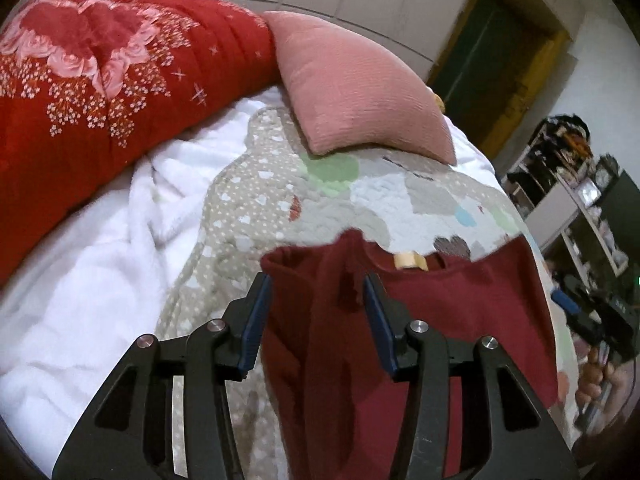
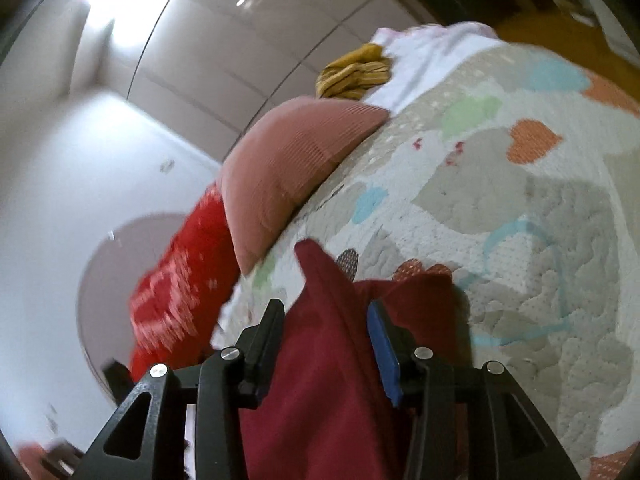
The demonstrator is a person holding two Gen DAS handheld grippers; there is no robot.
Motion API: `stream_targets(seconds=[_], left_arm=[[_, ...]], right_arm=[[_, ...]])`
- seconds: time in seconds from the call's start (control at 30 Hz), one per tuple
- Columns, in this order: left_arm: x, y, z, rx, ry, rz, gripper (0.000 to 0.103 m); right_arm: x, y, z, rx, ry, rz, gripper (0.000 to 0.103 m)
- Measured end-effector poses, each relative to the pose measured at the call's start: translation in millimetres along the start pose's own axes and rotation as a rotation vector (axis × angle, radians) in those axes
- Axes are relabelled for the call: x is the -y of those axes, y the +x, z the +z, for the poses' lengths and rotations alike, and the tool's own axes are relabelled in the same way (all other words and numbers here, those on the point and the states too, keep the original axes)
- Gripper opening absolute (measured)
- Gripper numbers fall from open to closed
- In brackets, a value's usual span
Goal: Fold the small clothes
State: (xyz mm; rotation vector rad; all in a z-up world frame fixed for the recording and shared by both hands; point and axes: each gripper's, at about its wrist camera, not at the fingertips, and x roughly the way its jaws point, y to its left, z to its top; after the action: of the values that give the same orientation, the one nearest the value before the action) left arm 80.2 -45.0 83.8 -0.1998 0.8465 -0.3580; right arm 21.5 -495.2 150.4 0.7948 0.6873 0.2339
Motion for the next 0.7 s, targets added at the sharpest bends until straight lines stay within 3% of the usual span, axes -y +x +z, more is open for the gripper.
stream_targets(seconds=[0.1,0.23,0.3,0.33,0.37,0.57,0.7], left_arm=[[11.1,5.4,-3.0,-0.02,0.04,0.016,0.048],[13.6,34.0,2.4,-0.072,0.035,0.111,0.048],[8.5,46.3,3.9,-0.097,0.011,0.121,0.048],[5.8,51.3,4.0,-0.107,-0.002,0.123,0.048],[4.0,54.8,4.4,-0.11,-0.009,0.127,0.048],[0.5,63.7,13.7,-0.08,-0.022,0.151,0.048],[-2.2,84.8,15.9,-0.123,-0.013,0.223,0.048]], right_arm=[[-17.8,15.8,-3.8,-0.031,-0.128,-0.094,0.042],[-19.1,40.9,-5.2,-0.051,-0.187,-0.183,0.042],[-10.7,51.9,-2.6,-0.063,-0.173,-0.189,0.03],[-5.6,57.9,-1.2,-0.077,-0.168,-0.205,0.015],[-2.4,60.4,-0.6,-0.081,-0.169,-0.227,0.007],[2.0,30.7,5.8,0.023,-0.17,-0.23,0.006],[11.9,54.0,5.0,-0.047,-0.148,-0.319,0.006]])
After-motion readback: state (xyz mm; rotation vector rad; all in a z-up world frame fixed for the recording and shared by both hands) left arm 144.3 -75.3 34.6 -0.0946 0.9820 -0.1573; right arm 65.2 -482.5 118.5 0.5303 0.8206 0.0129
